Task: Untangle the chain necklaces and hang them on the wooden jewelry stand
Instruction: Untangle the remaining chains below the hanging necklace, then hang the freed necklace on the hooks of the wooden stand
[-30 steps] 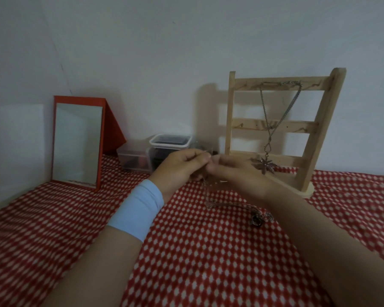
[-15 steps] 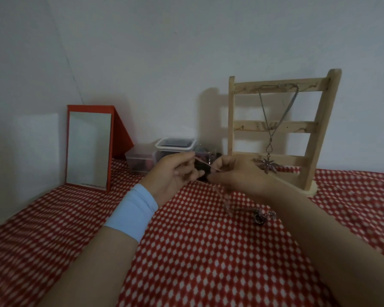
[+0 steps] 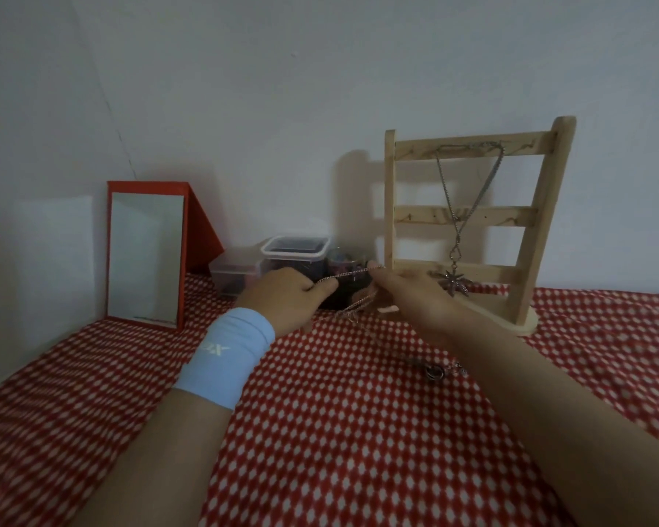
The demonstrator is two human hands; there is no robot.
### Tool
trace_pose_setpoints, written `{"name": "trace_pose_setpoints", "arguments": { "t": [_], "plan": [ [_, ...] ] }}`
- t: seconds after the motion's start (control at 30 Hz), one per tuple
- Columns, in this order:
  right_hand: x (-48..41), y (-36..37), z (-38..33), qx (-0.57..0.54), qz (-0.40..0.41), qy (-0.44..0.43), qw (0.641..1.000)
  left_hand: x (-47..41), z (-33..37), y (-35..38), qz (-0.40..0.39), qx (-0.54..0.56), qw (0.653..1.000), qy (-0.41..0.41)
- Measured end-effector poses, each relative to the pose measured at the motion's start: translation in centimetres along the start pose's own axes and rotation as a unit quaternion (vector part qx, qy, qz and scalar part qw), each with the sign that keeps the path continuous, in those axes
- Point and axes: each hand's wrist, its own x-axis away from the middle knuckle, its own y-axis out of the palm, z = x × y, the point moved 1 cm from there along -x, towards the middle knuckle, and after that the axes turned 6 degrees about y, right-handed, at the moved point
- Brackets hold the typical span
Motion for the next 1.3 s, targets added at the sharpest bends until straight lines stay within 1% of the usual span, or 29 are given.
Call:
{"name": "trace_pose_setpoints", "arguments": {
  "t": [0.07,0.1,0.17,0.23,0.3,0.37,0.43,0.5,0.57,0.63,0.7,0.77,0.83,0.87,0.93,1.0,1.03,1.07,1.1,1.13,1.17,1.2,1.23,1.27,1.3],
  "plan": [
    [0.1,1.0,0.4,-0.093,-0.057,0.054,0.993,0.1,0.2,0.0,-0.015,0.008,1.0,-0.018],
    [0.1,1.6,0.7,-0.122,-0.078,0.079,0.986,0.2,0.2,0.1,-0.021,0.007,1.0,-0.019],
    [0.0,2.3,1.2,-0.126,-0.092,0.106,0.982,0.2,0.0,0.0,-0.034,-0.009,0.999,-0.016],
    [0.0,2.2,1.6,-0.053,-0.105,0.104,0.988,0.3,-0.6,-0.1,-0.039,-0.027,0.999,-0.018],
    [-0.3,1.6,1.9,0.069,-0.111,0.067,0.989,0.5,-1.8,-0.2,-0.027,0.003,0.999,-0.034],
    [-0.9,0.7,2.4,0.193,-0.078,0.023,0.978,0.9,-3.3,-0.3,0.004,0.045,0.997,-0.056],
    [-1.1,0.3,2.6,0.282,-0.077,-0.013,0.956,1.2,-5.3,-0.2,0.044,0.091,0.99,-0.095],
    [-1.1,-0.1,2.6,0.325,-0.091,-0.032,0.941,1.5,-7.5,0.0,0.079,0.104,0.979,-0.158],
    [-1.3,-0.7,2.8,0.339,-0.08,-0.038,0.937,1.8,-9.4,0.1,0.094,0.073,0.971,-0.209],
    [-1.7,-1.3,3.1,0.358,-0.061,-0.034,0.931,2.3,-10.9,0.0,0.075,0.044,0.965,-0.247],
    [-2.0,-1.7,3.2,0.391,-0.051,-0.027,0.918,2.8,-12.0,0.0,0.033,-0.009,0.96,-0.278],
    [-2.1,-2.0,3.1,0.432,-0.039,-0.021,0.901,3.2,-12.8,0.1,-0.006,-0.044,0.949,-0.313],
    [-2.1,-2.1,2.9,0.485,-0.02,-0.019,0.874,3.5,-13.2,0.4,-0.045,-0.057,0.942,-0.326],
    [-2.0,-2.1,2.7,0.52,-0.008,-0.025,0.854,3.7,-12.9,0.6,-0.064,-0.054,0.941,-0.326],
    [-1.8,-1.4,2.4,0.587,0.014,-0.053,0.808,3.8,-12.0,1.0,-0.097,-0.056,0.948,-0.299],
    [-1.5,-0.3,2.3,0.625,0.038,-0.114,0.771,3.6,-10.7,1.3,-0.122,-0.101,0.956,-0.246],
    [-1.4,0.4,2.4,0.628,0.04,-0.152,0.762,3.7,-10.0,1.3,-0.117,-0.138,0.961,-0.21],
    [-1.2,1.2,2.4,0.616,0.029,-0.184,0.765,3.7,-9.1,1.2,-0.105,-0.171,0.964,-0.173],
    [-1.0,1.9,2.5,0.588,0.004,-0.2,0.784,3.6,-8.4,1.1,-0.092,-0.185,0.97,-0.13],
    [-0.7,2.6,2.6,0.552,-0.031,-0.197,0.81,3.6,-7.8,1.1,-0.092,-0.17,0.977,-0.088],
    [-0.5,3.1,2.7,0.521,-0.062,-0.193,0.829,3.6,-7.3,1.3,-0.108,-0.121,0.985,-0.061],
    [-0.5,3.6,2.9,0.504,-0.081,-0.196,0.837,3.7,-7.0,1.6,-0.138,-0.061,0.987,-0.053],
    [-0.5,3.9,3.1,0.5,-0.085,-0.203,0.838,3.8,-6.8,1.9,-0.167,-0.018,0.984,-0.052],
    [-0.6,4.0,3.3,0.496,-0.083,-0.208,0.839,3.8,-6.7,2.2,-0.181,-0.004,0.982,-0.049],
    [-0.6,4.1,3.4,0.489,-0.079,-0.209,0.843,3.8,-6.7,2.5,-0.177,-0.009,0.983,-0.044]
  ]
}}
